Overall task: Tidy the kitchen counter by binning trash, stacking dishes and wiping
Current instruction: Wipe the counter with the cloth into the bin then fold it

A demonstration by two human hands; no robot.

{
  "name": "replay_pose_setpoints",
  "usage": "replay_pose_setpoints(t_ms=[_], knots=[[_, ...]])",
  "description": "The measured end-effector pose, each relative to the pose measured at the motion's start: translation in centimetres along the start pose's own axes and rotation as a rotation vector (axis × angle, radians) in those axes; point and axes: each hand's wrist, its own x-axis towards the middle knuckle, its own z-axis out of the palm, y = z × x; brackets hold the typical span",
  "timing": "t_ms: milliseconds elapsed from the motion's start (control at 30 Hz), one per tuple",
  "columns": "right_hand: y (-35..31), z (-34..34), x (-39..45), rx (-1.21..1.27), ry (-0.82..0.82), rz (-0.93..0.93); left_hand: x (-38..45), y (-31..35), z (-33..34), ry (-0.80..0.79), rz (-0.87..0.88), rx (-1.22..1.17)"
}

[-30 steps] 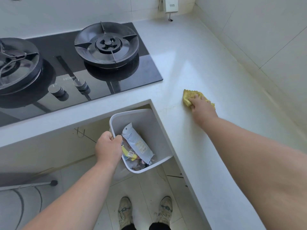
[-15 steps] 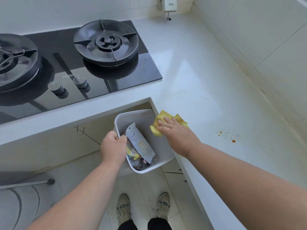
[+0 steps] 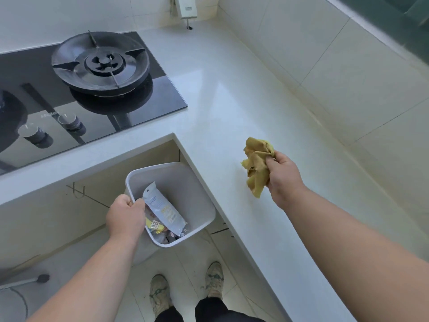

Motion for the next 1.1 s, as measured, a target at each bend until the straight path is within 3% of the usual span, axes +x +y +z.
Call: replay_pose_setpoints(t_ms=[167, 333, 433, 600, 700, 833, 967, 1100], knots=[[-0.9, -4.9, 2.7, -0.090, 0.191, -0.105, -1.6, 0.0, 0.4, 0.012, -0.012, -0.003], [-0.9, -10.2, 5.9, -0.486, 0.511, -0.239, -2.6, 0.1, 1.1, 0.035, -0.013, 0.031], [-0.4, -12.9, 7.8, -0.681, 0.585, -0.163, -3.2, 0.2, 1.9, 0.042, 0.014, 0.028], [3.7, -12.0, 9.7, -0.999, 0.340, 0.050, -3.8, 0.4, 2.4, 0.054, 0.030, 0.031], [5.8, -6.4, 8.0, -1.137, 0.201, -0.046, -4.1, 0.6, 2.4, 0.059, 0.027, 0.013], [8.1, 2.3, 3.4, -1.259, -0.110, -0.246, -4.7, 0.6, 2.6, 0.066, 0.030, -0.007], [8.7, 8.9, -2.4, -1.076, -0.353, -0.352, -4.8, 0.1, 2.8, 0.061, 0.003, -0.030], [7.5, 10.7, -4.2, -0.634, -0.286, -0.170, -4.6, -0.4, 2.6, 0.045, -0.039, -0.079]])
